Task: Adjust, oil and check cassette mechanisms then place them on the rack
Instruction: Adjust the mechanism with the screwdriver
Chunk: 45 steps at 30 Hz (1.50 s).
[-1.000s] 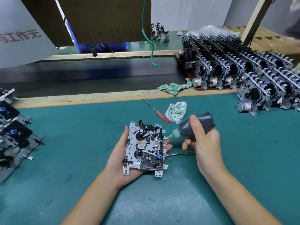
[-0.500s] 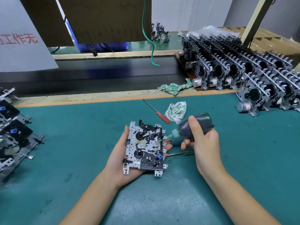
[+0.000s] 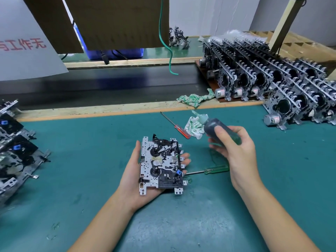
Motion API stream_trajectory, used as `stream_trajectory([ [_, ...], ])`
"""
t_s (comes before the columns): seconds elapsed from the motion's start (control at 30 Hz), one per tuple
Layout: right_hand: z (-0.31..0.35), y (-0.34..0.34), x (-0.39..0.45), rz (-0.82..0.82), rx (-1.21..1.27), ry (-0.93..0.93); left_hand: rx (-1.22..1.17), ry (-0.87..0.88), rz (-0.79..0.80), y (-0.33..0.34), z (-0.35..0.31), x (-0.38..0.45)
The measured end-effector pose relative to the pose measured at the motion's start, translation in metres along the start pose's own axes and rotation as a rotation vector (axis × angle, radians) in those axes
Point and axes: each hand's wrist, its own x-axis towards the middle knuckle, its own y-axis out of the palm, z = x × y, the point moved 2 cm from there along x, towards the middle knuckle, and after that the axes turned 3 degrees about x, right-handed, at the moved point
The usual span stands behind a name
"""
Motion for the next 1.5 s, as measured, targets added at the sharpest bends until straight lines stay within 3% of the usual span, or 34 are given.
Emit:
stream_trajectory([
  [0.23,-0.007,-0.011,0.011,0.038,-0.288,-0.144,-0.013,0.004,0.012,0.002,0.000,-0.002],
  [0.53,-0.023,-0.004,0.007,0.140,-0.591,-0.150,-0.026,0.008,-0.005,0.003,0.000,-0.003],
  [0.6,-0.021,-0.002,0.001,0.051,-0.675,-0.276,-0.026,0.019,-0.013,0.003,0.000,-0.003],
  [0.7,-0.004,0.000,-0.011,-0.080,-0.646,-0.714,-0.043,0.040,-0.027,0.002,-0.001,-0.004],
  [0.73,0.000,0.000,-0.013,-0.035,-0.650,-0.812,-0.050,0.047,-0.032,0.002,-0.002,-0.004],
  [0.8,0.002,0.003,-0.015,0.205,-0.746,-0.881,-0.064,0.072,-0.036,0.003,-0.006,-0.006],
  [0.9,-0.008,0.012,-0.022,0.610,-1.040,-0.800,-0.077,0.121,-0.029,0.000,-0.015,-0.009],
  [0.97,-0.014,0.013,-0.024,0.764,-1.186,-0.699,-0.074,0.157,-0.035,-0.005,-0.020,-0.010],
  [1.17,-0.017,0.010,-0.018,0.865,-1.253,-0.577,-0.086,0.115,-0.058,-0.006,-0.015,-0.008],
  [1.37,-0.006,0.003,-0.015,0.877,-0.753,-0.154,-0.077,0.090,-0.021,-0.002,-0.013,-0.009],
  [1.5,-0.008,0.004,-0.017,0.925,-0.794,-0.079,-0.090,0.066,0.010,0.001,-0.010,-0.010],
])
